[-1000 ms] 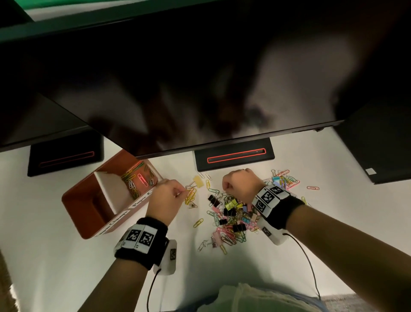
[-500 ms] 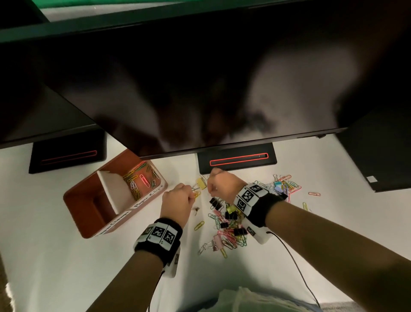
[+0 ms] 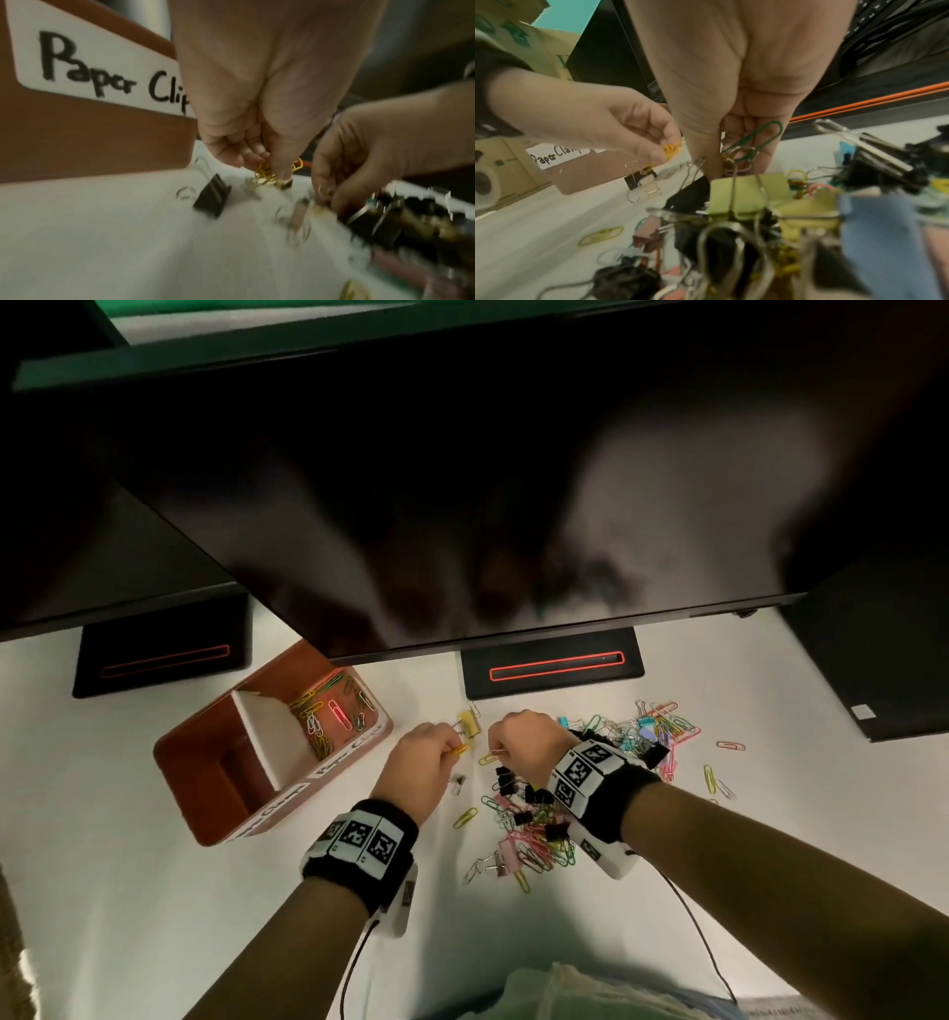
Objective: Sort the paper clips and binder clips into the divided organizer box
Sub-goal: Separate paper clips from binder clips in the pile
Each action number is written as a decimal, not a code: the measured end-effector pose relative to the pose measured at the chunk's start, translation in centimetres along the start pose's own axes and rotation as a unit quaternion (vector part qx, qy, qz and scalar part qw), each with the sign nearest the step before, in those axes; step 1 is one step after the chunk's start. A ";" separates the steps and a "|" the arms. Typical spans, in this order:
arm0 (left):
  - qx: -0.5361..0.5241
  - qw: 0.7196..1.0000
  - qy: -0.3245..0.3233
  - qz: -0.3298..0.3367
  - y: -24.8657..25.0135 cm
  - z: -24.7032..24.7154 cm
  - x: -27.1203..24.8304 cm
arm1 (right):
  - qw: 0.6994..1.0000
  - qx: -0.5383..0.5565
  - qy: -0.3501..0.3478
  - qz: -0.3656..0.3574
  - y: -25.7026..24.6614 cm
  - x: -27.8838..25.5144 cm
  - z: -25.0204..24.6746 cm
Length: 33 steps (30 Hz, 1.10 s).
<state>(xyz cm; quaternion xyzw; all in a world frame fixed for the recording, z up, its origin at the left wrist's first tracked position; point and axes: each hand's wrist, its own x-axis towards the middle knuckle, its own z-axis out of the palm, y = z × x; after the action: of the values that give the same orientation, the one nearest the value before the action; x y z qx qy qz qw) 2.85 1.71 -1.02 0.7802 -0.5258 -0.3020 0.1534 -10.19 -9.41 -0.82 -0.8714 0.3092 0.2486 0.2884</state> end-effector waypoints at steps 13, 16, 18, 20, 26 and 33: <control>-0.132 0.959 0.207 -0.139 -4.1 -13.2 -2.3 | 0.967 0.109 0.173 -0.150 -10.7 0.7 -7.5; -0.114 0.966 0.156 -0.174 -5.4 -13.2 -2.2 | 0.968 0.129 0.166 -0.138 -14.4 3.6 -7.0; -0.044 0.976 0.150 -0.151 -5.6 -12.8 -2.5 | 0.970 0.149 0.147 -0.119 -15.2 4.4 -6.4; 0.014 0.979 0.181 -0.091 -5.1 -12.4 -3.2 | 0.961 0.172 0.169 -0.132 -14.4 3.8 -5.8; -0.102 0.984 0.140 0.045 -1.3 -7.7 -3.8 | 0.948 0.182 0.241 -0.095 -5.3 -0.3 -4.3; -0.051 0.999 0.017 0.001 1.0 -1.0 0.6 | 0.995 0.068 0.058 0.037 2.2 -1.8 -2.8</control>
<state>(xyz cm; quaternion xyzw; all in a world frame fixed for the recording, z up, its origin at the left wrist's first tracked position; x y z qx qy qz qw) 2.94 0.70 0.08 0.7756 -0.5081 -0.3149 0.2027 -12.20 -11.95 1.54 -0.8507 0.3734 0.1864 0.3196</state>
